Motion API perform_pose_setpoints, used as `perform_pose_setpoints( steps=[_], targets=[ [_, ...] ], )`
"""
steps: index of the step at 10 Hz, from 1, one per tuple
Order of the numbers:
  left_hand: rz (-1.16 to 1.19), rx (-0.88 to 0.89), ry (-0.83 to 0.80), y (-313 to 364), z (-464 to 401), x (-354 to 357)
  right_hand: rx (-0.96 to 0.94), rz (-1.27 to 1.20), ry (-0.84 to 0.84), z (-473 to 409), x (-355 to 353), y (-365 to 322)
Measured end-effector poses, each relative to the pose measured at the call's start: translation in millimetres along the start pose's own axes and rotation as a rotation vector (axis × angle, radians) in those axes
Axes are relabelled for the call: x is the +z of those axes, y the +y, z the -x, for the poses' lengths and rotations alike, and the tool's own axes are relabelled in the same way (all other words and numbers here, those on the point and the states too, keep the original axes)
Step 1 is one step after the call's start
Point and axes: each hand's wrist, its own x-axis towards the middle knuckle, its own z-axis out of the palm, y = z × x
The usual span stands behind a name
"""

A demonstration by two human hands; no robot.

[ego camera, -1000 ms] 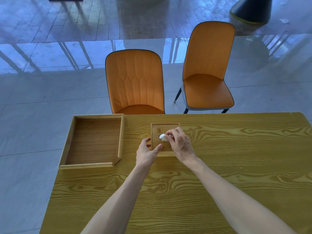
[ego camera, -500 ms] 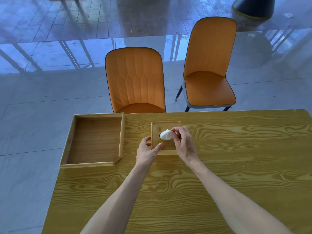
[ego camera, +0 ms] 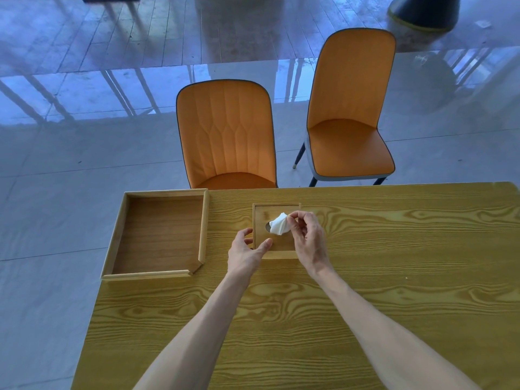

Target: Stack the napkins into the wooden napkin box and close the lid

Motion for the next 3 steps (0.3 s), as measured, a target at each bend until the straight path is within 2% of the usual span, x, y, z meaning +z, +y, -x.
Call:
perform_pose_setpoints(
  steps=[2,3],
  targets=[
    [-0.033,-0.005,-0.020,1,1,-2,0.010,-0.014,0.009,3,-5,-11],
    [-0.122,0.004,-0.068,7,0,-7,0.036,0.027,0.067,4,-18,-21]
  ],
)
